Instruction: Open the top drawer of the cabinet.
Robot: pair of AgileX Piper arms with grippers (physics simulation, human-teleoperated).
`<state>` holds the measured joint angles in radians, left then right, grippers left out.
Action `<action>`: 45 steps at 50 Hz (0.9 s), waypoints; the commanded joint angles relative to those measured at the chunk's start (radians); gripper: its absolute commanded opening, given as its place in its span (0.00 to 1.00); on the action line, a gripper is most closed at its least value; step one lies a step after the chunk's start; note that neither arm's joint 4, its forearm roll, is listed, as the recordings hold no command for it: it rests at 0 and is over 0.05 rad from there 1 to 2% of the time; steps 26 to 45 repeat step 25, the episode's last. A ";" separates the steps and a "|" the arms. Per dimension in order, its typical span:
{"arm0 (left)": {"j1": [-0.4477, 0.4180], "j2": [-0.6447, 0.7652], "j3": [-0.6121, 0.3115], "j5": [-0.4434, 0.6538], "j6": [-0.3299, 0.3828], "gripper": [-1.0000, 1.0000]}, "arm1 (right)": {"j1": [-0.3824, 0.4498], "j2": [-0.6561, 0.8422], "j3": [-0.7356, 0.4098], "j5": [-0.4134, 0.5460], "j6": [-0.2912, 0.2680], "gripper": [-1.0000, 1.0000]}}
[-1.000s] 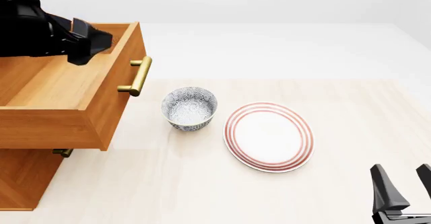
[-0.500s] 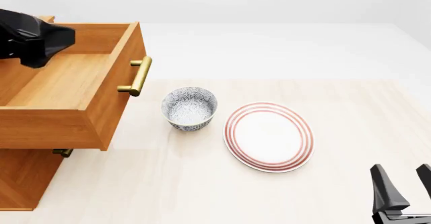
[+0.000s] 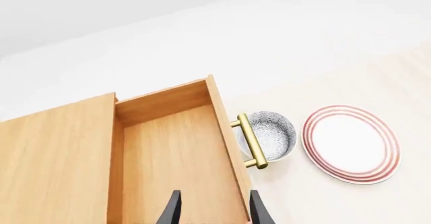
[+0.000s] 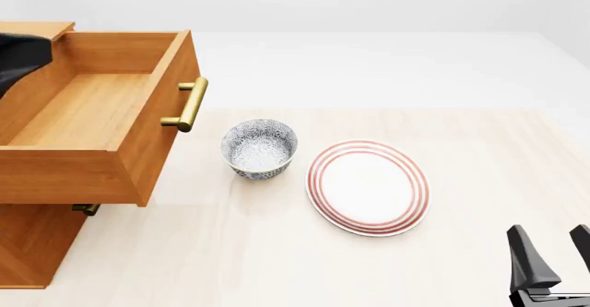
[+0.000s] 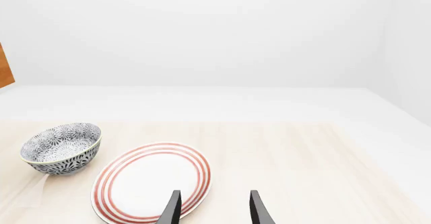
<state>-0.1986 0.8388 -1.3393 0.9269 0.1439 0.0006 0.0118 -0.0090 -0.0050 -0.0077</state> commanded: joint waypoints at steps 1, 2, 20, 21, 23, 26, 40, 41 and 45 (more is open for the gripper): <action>0.013 -0.043 -0.010 0.026 -0.008 1.00 | 0.000 0.000 0.000 0.000 0.000 1.00; 0.013 -0.043 -0.010 0.026 -0.008 1.00 | 0.000 0.000 0.000 0.000 0.000 1.00; -0.004 -0.095 -0.039 0.070 0.003 1.00 | 0.000 0.000 0.000 0.000 0.000 1.00; -0.008 -0.094 -0.043 0.073 0.005 1.00 | 0.000 0.000 0.000 0.000 0.000 1.00; -0.011 -0.094 -0.048 0.076 0.006 1.00 | 0.000 0.000 0.000 0.000 0.000 1.00; -0.018 -0.089 -0.057 0.081 0.011 1.00 | 0.000 0.000 0.000 0.000 0.000 1.00; -0.018 -0.089 -0.057 0.081 0.011 1.00 | 0.000 0.000 0.000 0.000 0.000 1.00; -0.018 -0.089 -0.057 0.081 0.011 1.00 | 0.000 0.000 0.000 0.000 0.000 1.00; -0.018 -0.089 -0.057 0.081 0.011 1.00 | 0.000 0.000 0.000 0.000 0.000 1.00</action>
